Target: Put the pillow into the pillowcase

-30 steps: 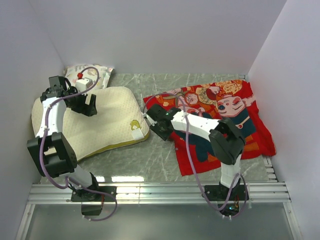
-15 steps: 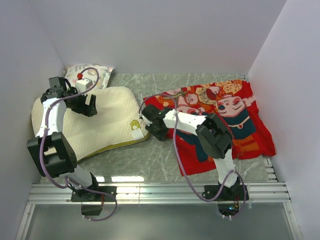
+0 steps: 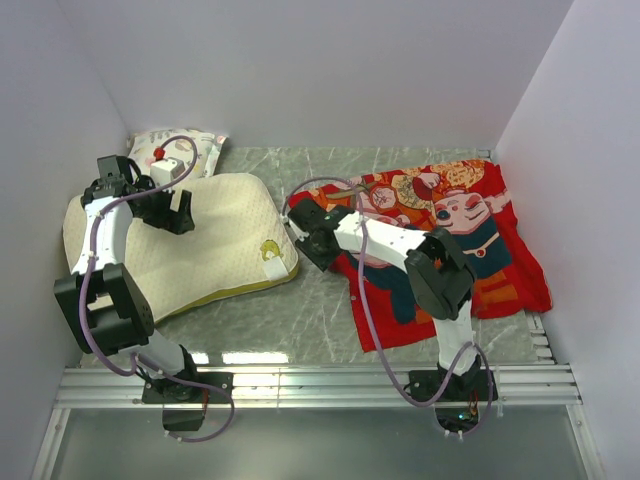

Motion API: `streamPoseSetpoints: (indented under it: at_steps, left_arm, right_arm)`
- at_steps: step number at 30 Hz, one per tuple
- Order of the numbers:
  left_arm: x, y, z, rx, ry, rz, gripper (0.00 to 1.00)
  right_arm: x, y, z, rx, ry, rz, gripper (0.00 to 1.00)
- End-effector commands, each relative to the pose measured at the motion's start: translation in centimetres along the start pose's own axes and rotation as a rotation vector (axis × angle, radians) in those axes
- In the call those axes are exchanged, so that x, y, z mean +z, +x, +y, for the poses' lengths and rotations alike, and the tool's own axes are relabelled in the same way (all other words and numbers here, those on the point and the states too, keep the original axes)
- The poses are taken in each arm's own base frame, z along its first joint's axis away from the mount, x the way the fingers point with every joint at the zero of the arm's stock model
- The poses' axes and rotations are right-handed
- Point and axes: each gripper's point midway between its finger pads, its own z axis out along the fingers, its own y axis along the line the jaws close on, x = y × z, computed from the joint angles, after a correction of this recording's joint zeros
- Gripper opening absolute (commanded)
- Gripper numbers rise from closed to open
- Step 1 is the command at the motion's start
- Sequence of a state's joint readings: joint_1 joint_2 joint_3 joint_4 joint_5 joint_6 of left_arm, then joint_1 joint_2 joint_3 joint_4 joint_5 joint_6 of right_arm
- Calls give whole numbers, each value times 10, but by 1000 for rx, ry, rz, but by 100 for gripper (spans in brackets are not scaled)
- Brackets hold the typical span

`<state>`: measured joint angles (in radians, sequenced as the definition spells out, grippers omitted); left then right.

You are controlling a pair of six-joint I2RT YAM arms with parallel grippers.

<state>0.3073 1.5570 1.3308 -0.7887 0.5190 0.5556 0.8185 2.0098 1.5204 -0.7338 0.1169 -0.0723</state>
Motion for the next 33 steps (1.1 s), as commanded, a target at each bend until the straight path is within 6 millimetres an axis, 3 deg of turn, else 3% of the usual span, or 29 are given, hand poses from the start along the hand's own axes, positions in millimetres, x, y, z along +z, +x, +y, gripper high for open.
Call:
streamPoseSetpoints:
  at_steps: [1, 7, 14, 18, 21, 23, 24, 26, 27, 29, 30, 33]
  left_arm:
    - [3, 0, -3, -20, 33, -7, 96]
    - [3, -2, -2, -26, 32, -6, 96]
    - [2, -3, -1, -29, 27, -6, 96]
    - [1, -2, -1, -23, 22, -2, 96]
    - [0, -1, -1, -21, 15, -1, 96]
    - [1, -1, 0, -22, 16, 0, 96]
    - [1, -2, 0, -22, 18, -1, 96]
    - [3, -2, 0, -29, 27, 2, 96]
    - [3, -3, -1, -31, 32, 0, 96]
    - [4, -2, -2, -39, 44, 4, 96]
    - [4, -3, -3, -36, 48, 6, 96]
    - [6, 1, -4, -31, 64, 21, 96]
  right_arm:
    - [-38, -28, -13, 6, 34, -107, 40]
    - [-23, -19, -17, -14, 57, -70, 41]
    - [-2, -14, -8, -25, 14, -32, 41]
    - [20, -2, -12, -14, -3, 19, 43]
    - [26, 4, -18, 5, -5, 37, 37]
    - [21, 2, -20, 13, -17, 27, 26]
    - [13, -1, -20, 15, -25, 12, 15]
    - [-1, -7, -14, 19, -67, -15, 7]
    - [-17, -13, -14, 24, -85, -43, 3]
    - [-35, -18, -5, 35, -164, -72, 3]
    - [-51, -20, -3, 44, -201, -94, 3]
    - [-72, -16, -5, 110, -354, -108, 4]
